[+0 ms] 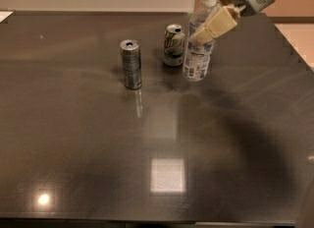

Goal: Move blue plastic bottle near 7up can

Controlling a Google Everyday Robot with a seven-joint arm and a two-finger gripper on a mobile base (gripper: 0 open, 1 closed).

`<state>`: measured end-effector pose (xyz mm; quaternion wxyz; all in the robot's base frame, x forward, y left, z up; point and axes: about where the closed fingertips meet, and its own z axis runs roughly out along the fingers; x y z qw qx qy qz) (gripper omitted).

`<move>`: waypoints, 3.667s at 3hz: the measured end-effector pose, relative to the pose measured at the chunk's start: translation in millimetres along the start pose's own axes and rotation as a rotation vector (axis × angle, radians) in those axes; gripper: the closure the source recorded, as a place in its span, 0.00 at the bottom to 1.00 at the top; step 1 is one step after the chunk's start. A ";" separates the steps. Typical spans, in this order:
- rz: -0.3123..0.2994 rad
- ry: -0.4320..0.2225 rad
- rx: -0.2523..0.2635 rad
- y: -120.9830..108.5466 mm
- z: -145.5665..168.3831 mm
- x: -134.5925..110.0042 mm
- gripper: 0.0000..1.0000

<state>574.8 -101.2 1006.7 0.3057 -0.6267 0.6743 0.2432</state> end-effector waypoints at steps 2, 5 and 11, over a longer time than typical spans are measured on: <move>0.001 -0.032 0.115 -69.2 -5.4 14.6 1.00; 0.062 0.048 0.127 -99.0 14.6 60.2 1.00; 0.049 0.052 0.105 -119.2 48.2 57.7 0.00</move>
Offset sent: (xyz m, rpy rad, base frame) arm 0.0979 -0.0458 -0.0028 0.0195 -0.1099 -0.1129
